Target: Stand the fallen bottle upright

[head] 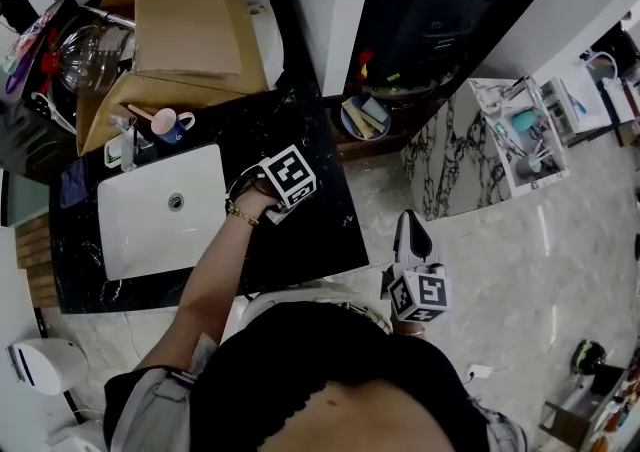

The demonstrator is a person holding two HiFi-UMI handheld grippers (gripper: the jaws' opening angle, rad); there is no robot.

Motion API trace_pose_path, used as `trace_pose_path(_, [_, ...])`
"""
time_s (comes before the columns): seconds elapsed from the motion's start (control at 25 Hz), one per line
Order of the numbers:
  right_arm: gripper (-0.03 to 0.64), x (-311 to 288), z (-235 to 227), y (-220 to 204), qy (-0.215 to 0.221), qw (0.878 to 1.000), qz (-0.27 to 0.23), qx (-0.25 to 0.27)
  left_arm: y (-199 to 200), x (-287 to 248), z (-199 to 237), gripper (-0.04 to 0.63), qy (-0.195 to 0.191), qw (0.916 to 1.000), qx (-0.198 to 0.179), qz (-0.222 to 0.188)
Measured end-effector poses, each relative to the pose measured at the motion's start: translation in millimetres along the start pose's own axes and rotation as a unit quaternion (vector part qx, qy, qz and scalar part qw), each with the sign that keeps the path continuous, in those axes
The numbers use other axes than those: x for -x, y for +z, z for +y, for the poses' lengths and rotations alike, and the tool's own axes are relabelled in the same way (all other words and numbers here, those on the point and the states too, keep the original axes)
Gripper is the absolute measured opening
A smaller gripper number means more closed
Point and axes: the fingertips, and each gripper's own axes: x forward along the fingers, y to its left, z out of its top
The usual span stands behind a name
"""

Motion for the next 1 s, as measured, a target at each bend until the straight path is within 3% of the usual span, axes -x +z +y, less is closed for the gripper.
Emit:
trace_pose_path(0.12, [-0.003,-1.2,5.0,0.1,0.006,1.000,0.000,0.003,-1.8,8.9,0.3,0.201,0.013,0.9995,-0.005,-0.026])
trace_pose_path(0.28, [-0.003,-1.6,6.0,-2.4,0.009,1.000,0.006,0.004,-3.7,30.4,1.9,0.196,0.044,0.9948,0.003,-0.091])
trace_pose_path(0.48, [-0.003,-4.1,10.7,-5.0,0.017,1.000,0.010,0.004,1.5,64.2,2.2,0.195,0.094,0.9780,0.020,-0.185])
trace_pose_path(0.56, [-0.003,-6.1,14.7,-5.9,0.024,1.000,0.011,0.006,4.2,77.5,6.5,0.195,0.135,0.9619,0.027,-0.236])
trace_pose_path(0.68, [-0.003,-9.0,20.1,-7.1,0.033,0.999,0.015,0.008,7.2,100.9,18.7,0.193,0.204,0.9172,0.052,-0.338])
trace_pose_path(0.76, [-0.003,-10.1,22.4,-7.6,0.038,0.999,0.017,0.009,3.3,108.1,24.0,0.191,0.227,0.8944,0.079,-0.377])
trace_pose_path(0.84, [-0.003,-10.9,25.1,-8.0,0.043,0.999,0.019,0.010,2.0,110.3,23.2,0.190,0.242,0.8823,0.082,-0.396])
trace_pose_path(1.0, [-0.003,-13.5,31.8,-8.5,0.053,0.998,0.022,0.015,2.7,108.5,9.3,0.189,0.271,0.8748,0.036,-0.400])
